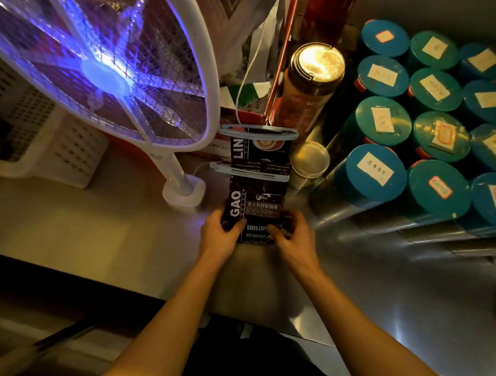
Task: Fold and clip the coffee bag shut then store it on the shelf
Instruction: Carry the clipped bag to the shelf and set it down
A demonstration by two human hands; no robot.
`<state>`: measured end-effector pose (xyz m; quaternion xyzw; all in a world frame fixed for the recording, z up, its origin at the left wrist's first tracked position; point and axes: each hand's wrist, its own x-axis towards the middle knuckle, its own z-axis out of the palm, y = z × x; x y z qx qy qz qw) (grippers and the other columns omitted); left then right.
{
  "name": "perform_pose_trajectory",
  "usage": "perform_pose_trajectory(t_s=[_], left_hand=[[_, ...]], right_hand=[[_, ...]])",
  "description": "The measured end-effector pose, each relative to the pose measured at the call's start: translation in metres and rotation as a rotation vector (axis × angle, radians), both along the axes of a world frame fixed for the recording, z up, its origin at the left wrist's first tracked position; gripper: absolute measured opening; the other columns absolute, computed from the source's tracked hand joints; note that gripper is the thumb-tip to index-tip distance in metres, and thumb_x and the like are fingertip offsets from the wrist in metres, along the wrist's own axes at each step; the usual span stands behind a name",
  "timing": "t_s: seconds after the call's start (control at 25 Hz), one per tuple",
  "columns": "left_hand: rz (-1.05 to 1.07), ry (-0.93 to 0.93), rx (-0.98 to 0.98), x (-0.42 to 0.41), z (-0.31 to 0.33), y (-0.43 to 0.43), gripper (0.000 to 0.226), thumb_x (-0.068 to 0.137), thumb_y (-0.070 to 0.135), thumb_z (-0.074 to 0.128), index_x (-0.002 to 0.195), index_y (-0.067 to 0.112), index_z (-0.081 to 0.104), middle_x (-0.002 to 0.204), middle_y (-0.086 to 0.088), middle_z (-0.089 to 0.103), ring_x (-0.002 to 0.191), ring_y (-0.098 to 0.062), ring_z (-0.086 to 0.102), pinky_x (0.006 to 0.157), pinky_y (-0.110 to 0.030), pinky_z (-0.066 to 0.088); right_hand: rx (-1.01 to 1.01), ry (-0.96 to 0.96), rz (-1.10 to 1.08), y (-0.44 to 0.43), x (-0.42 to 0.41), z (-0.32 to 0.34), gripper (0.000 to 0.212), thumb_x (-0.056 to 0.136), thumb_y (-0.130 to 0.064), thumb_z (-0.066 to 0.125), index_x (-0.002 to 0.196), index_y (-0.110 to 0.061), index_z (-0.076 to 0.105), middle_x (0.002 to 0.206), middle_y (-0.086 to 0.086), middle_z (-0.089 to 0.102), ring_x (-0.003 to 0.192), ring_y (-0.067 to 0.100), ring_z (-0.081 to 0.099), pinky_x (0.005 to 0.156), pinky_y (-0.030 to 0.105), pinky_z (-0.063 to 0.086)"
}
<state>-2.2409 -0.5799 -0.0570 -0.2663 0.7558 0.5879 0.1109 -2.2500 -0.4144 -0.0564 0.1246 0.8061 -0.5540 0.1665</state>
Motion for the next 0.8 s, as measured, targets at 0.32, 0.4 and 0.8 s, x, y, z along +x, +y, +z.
perform_pose_trajectory(t_s=[0.32,0.4,0.8], left_hand=[[0.000,-0.005,0.038,-0.0006,-0.0047,0.0015,0.047,0.089,0.018,0.069,0.132,0.008,0.053,0.116,-0.002,0.063,0.105,-0.012,0.056,0.093,-0.032,0.048],[-0.015,0.001,0.028,-0.0021,-0.0038,0.0030,0.047,0.090,0.018,0.068,0.133,0.008,0.052,0.111,0.003,0.058,0.105,-0.009,0.052,0.089,-0.028,0.045],[-0.030,0.117,0.022,-0.0005,0.0016,0.0024,0.051,0.089,0.022,0.069,0.135,0.016,0.046,0.119,0.005,0.057,0.116,-0.014,0.054,0.095,-0.030,0.045]], right_hand=[[0.056,0.032,-0.022,0.0006,-0.0023,-0.0011,0.041,0.089,-0.021,0.068,0.126,-0.011,0.054,0.122,0.006,0.065,0.101,0.008,0.060,0.083,0.019,0.051],[0.056,0.021,-0.014,0.0001,-0.0031,-0.0007,0.041,0.089,-0.021,0.067,0.126,-0.011,0.054,0.122,0.006,0.065,0.100,0.009,0.061,0.079,0.014,0.049],[0.081,0.075,0.008,-0.0064,0.0021,0.0074,0.049,0.091,-0.024,0.065,0.135,-0.015,0.045,0.133,0.007,0.059,0.122,0.020,0.057,0.101,0.039,0.050]])
